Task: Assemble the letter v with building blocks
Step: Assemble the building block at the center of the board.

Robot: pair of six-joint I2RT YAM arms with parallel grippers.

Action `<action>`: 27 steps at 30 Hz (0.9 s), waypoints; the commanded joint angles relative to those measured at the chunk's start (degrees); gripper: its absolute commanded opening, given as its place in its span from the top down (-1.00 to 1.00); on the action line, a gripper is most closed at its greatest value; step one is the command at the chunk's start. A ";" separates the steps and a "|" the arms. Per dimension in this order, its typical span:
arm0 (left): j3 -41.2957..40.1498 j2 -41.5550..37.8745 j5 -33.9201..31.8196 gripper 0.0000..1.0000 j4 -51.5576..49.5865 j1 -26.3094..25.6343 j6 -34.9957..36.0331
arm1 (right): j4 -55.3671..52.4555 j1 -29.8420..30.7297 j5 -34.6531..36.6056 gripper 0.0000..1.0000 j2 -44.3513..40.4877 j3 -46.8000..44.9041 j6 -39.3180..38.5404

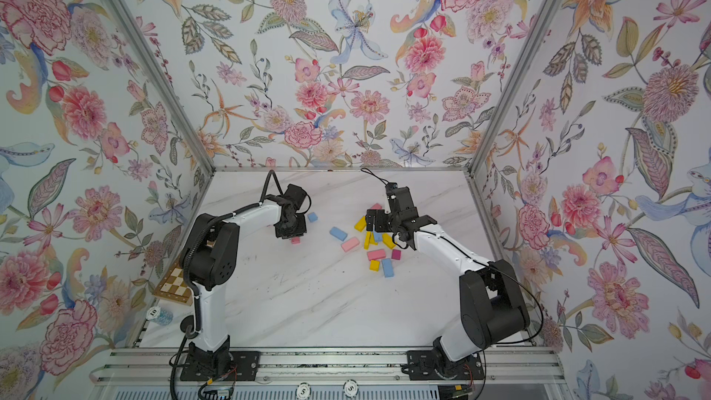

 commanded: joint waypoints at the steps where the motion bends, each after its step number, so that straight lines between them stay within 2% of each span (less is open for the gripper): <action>1: -2.09 -2.55 -2.07 0.57 -2.44 3.39 1.64 | 0.40 1.59 1.51 -0.97 -0.39 -0.03 -1.35; 7: -2.54 -4.05 -0.90 0.56 -0.95 8.20 1.38 | -1.19 8.74 4.76 -0.98 3.37 4.36 -5.05; 12: -1.59 -2.87 -0.24 0.55 -0.42 9.77 0.35 | -1.42 12.78 4.81 -0.98 6.70 7.89 -4.77; 27: -2.81 -0.37 0.95 0.52 2.94 12.22 -3.75 | -1.15 15.06 5.01 -0.98 9.11 10.40 -4.67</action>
